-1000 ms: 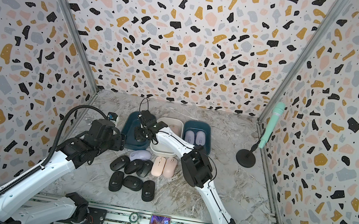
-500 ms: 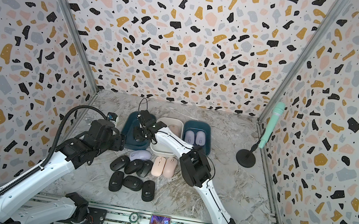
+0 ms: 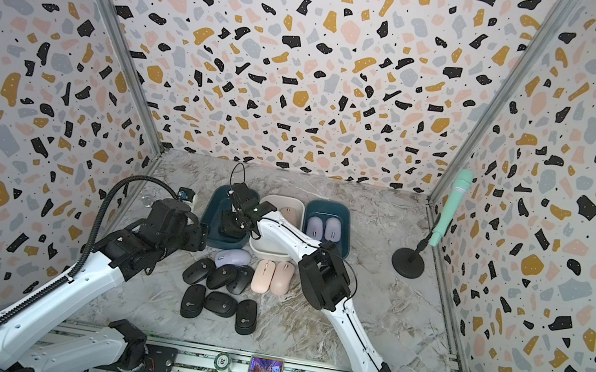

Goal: Place the mice by color into the storage box
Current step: Place the mouse in the storage box.

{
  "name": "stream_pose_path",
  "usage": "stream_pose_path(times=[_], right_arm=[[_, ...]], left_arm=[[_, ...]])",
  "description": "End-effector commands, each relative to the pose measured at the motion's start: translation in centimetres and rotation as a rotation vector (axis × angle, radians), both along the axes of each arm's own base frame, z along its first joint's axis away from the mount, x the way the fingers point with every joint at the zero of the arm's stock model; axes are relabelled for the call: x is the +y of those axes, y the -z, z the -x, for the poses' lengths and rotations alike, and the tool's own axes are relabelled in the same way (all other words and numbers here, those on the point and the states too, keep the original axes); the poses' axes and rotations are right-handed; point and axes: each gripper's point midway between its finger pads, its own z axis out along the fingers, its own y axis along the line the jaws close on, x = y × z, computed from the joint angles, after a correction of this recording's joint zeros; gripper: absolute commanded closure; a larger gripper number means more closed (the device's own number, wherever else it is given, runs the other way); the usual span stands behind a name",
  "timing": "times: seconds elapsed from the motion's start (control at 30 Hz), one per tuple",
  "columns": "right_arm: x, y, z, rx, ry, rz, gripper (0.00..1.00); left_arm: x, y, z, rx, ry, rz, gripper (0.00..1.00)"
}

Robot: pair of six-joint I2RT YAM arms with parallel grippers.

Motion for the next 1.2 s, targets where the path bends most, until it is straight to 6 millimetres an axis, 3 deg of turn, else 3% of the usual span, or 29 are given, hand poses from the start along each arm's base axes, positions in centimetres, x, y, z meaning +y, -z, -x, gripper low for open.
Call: stream_pose_path(times=[0.0, 0.1, 0.3, 0.47, 0.57, 0.7, 0.83, 0.93, 1.07, 1.17], right_arm=[[0.5, -2.4, 0.1, -0.014, -0.001, -0.036, 0.34], [0.8, -4.2, 0.0, -0.046, -0.009, -0.057, 0.34], [0.6, -11.6, 0.6, -0.161, -0.035, -0.161, 0.34], [-2.2, -16.9, 1.4, -0.265, -0.004, -0.206, 0.34], [-5.1, -18.1, 2.1, -0.293, 0.03, -0.197, 0.34], [-11.3, -17.1, 2.9, -0.288, 0.123, -0.178, 0.34], [-19.6, -14.3, 3.4, -0.251, 0.267, -0.155, 0.33], [-25.1, -13.2, 4.2, -0.251, 0.364, -0.116, 0.33], [-29.7, -12.9, 5.2, -0.274, 0.435, -0.088, 0.32], [-31.3, -12.7, 5.8, -0.279, 0.441, -0.071, 0.32]], left_arm=[[0.2, 0.2, 0.1, -0.005, -0.009, 0.004, 0.22], [0.4, 0.3, 0.1, -0.004, -0.014, -0.003, 0.23], [0.3, 0.0, 0.0, 0.001, -0.013, -0.003, 0.22], [-0.2, -0.2, 0.3, 0.028, 0.011, 0.011, 0.24], [-0.8, 0.0, 0.7, 0.057, 0.028, 0.044, 0.24], [-2.5, 0.8, 1.6, 0.098, 0.058, 0.108, 0.24], [-7.4, 2.7, 3.7, 0.148, 0.151, 0.218, 0.25], [-9.6, 4.4, 5.7, 0.195, 0.187, 0.225, 0.26], [-11.6, 6.3, 8.3, 0.246, 0.189, 0.259, 0.26], [-13.1, 7.2, 10.2, 0.276, 0.196, 0.254, 0.26]])
